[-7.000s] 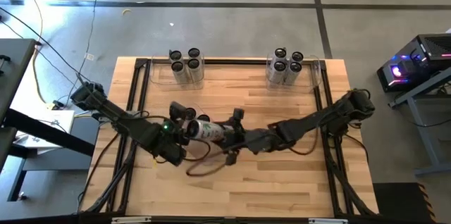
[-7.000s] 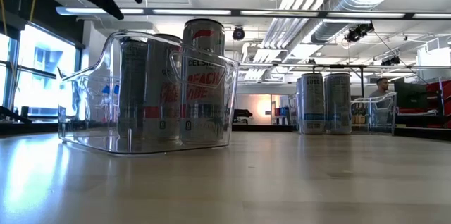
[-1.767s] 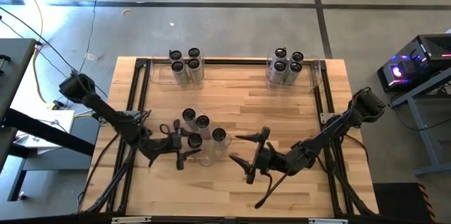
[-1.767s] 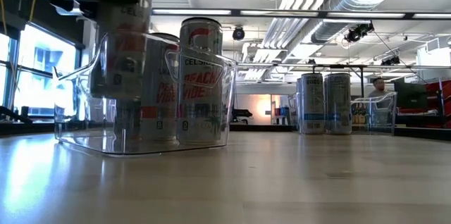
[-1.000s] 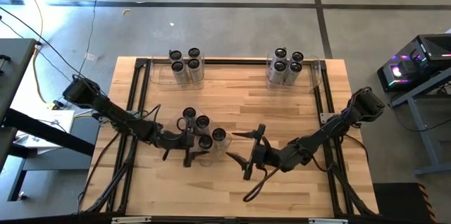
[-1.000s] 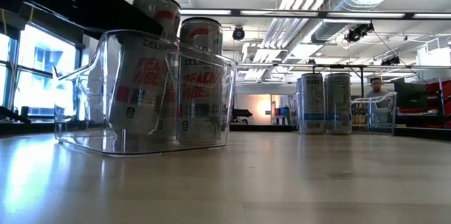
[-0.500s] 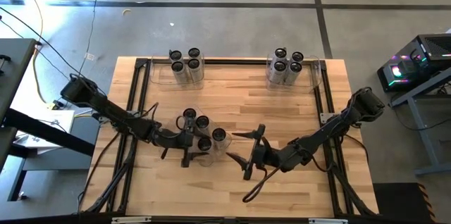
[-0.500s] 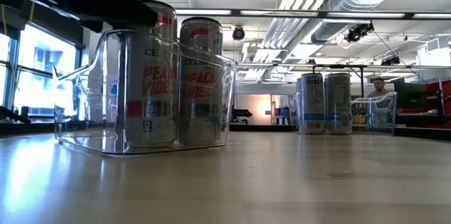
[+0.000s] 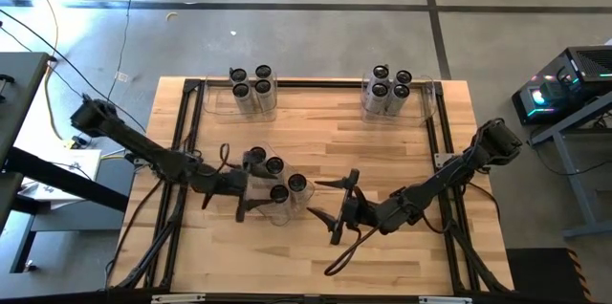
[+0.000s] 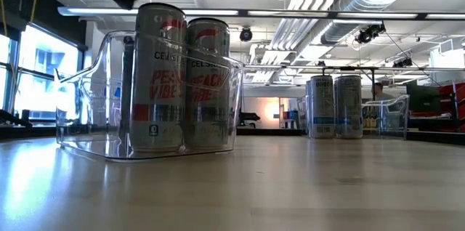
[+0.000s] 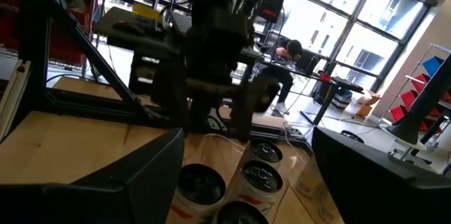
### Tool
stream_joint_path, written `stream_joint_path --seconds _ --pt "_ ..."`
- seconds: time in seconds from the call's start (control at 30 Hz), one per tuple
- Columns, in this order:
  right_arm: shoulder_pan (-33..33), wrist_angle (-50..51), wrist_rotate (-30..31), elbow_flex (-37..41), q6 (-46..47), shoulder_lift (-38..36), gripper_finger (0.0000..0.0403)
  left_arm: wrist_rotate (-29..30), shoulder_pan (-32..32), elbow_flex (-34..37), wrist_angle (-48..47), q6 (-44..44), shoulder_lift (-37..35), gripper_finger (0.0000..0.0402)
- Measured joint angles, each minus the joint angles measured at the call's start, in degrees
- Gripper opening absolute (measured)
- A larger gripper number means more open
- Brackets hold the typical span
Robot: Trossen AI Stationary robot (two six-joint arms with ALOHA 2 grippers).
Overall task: Sort soda cans
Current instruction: Adjust all the white-pink soda cans into the center transparent bin
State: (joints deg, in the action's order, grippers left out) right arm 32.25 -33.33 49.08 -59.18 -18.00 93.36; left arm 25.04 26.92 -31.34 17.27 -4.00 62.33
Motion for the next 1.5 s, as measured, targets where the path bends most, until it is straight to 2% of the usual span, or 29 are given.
stream_joint_path --seconds 0.2,0.3,0.53,0.63,0.83,1.13,1.37,1.5 --pt "0.11 0.3 -0.02 0.0 -0.02 0.0 0.0307 12.23 3.92 -15.74 -38.47 -0.44 -4.0 0.0282" --pt "0.11 0.64 0.0 0.0 -0.02 0.0 0.0307 13.21 4.07 -20.37 -48.41 -1.32 -4.15 0.0282" --pt "0.15 0.6 -0.02 0.0 -0.02 0.0 0.0307 10.71 -1.95 -20.89 -57.38 -2.15 -4.2 0.0299" --pt "0.15 0.6 -0.02 0.0 -0.02 0.0 0.0307 7.35 -5.52 -20.89 -59.65 -1.85 -4.15 0.0311" --pt "0.15 0.62 -0.02 0.0 -0.02 0.0 0.0307 1.25 -11.73 -20.89 -60.02 -0.74 -3.33 0.033" --pt "0.15 0.6 -2.07 0.0 0.15 0.0 0.0307 0.04 -19.36 -20.87 -61.19 -2.01 0.44 0.0333" --pt "0.15 0.96 -2.2 0.0 0.15 0.0 0.0307 -11.34 -22.07 -20.89 -60.79 -0.58 1.51 0.0333" --pt "0.15 0.97 -2.18 0.0 0.17 0.0 0.0307 -12.77 -23.14 -20.89 -60.6 1.24 1.49 0.0333"
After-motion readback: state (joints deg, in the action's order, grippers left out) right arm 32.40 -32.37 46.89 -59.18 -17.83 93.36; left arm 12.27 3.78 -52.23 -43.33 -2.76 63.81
